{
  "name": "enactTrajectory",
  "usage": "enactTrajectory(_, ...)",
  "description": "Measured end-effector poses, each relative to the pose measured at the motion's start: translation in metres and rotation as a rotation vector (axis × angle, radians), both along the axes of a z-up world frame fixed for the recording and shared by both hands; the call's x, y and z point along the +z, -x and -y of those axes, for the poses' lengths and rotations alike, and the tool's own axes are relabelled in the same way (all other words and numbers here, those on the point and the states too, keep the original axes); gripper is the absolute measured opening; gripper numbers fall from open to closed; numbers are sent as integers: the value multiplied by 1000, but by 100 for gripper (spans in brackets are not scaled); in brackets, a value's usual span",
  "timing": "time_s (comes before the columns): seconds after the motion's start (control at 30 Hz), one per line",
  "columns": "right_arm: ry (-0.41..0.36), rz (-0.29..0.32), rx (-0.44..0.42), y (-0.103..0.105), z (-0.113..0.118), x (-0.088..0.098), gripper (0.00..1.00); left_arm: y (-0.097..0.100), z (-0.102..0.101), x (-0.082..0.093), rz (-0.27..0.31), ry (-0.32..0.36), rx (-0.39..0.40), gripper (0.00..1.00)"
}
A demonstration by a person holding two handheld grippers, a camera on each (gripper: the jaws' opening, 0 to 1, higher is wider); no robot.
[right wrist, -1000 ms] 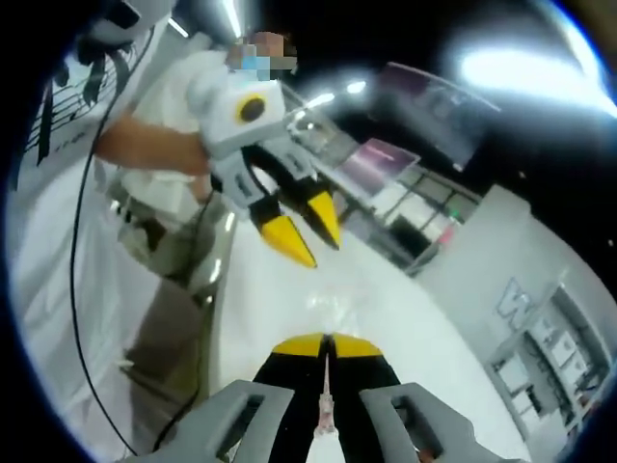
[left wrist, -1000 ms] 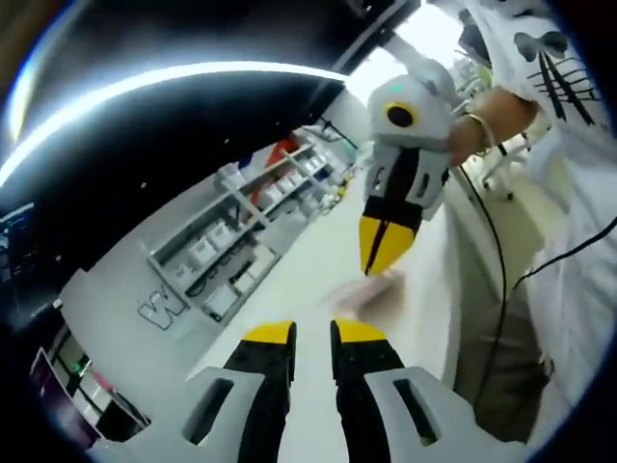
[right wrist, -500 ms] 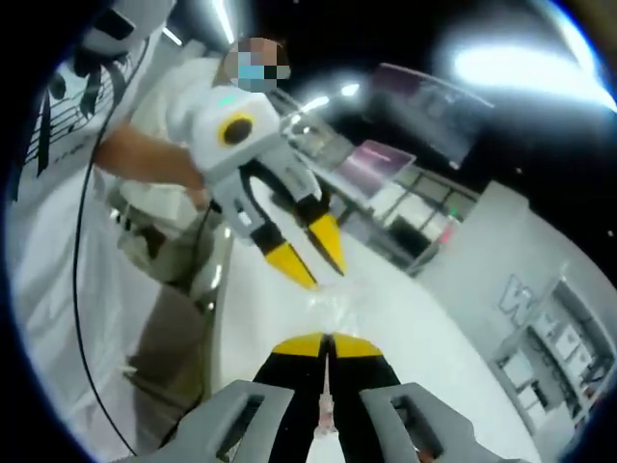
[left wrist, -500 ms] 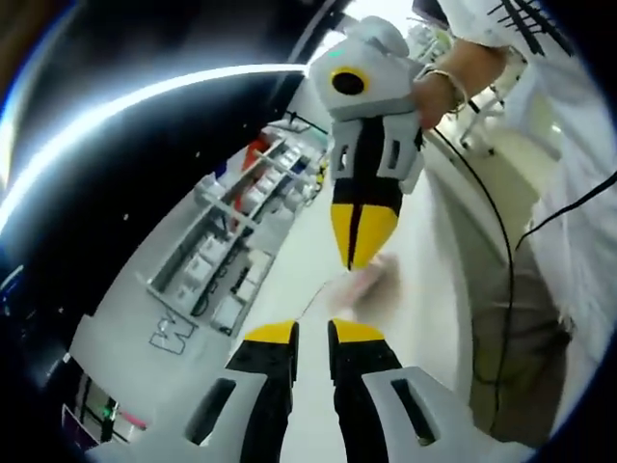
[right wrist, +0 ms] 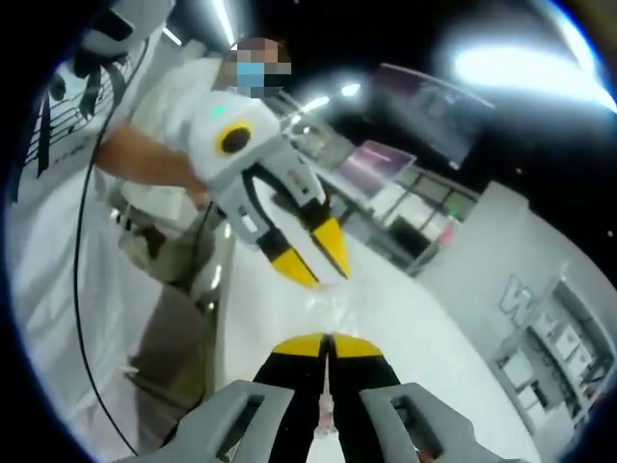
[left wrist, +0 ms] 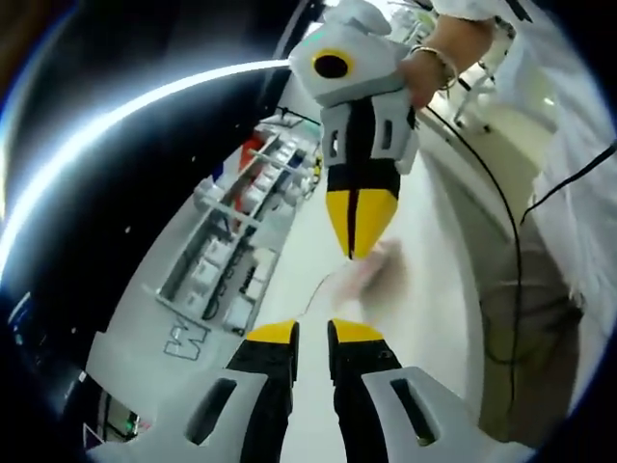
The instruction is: Open the resealable bag by pulling the two sides of the seal apart until the entire bag opening is separated and visibly accessible.
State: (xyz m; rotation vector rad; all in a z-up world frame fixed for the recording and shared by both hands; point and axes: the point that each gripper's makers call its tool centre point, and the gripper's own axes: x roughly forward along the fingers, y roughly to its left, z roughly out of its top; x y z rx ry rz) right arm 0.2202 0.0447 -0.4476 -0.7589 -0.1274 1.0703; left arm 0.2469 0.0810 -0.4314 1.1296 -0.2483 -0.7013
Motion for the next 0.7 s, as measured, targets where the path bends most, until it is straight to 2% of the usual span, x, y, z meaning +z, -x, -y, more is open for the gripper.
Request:
enactTrajectory(0.3,-2,0,-3,2,1,0,0,0,-1,3,46,-79,-3,11)
enactTrajectory(0.47,-2,1,-5,2,2,0,0,0,-5,14,72,-66,2,11)
enactTrajectory(0.7,0,3,-6,2,2,0,0,-3,-5,9,90,-123,8,11)
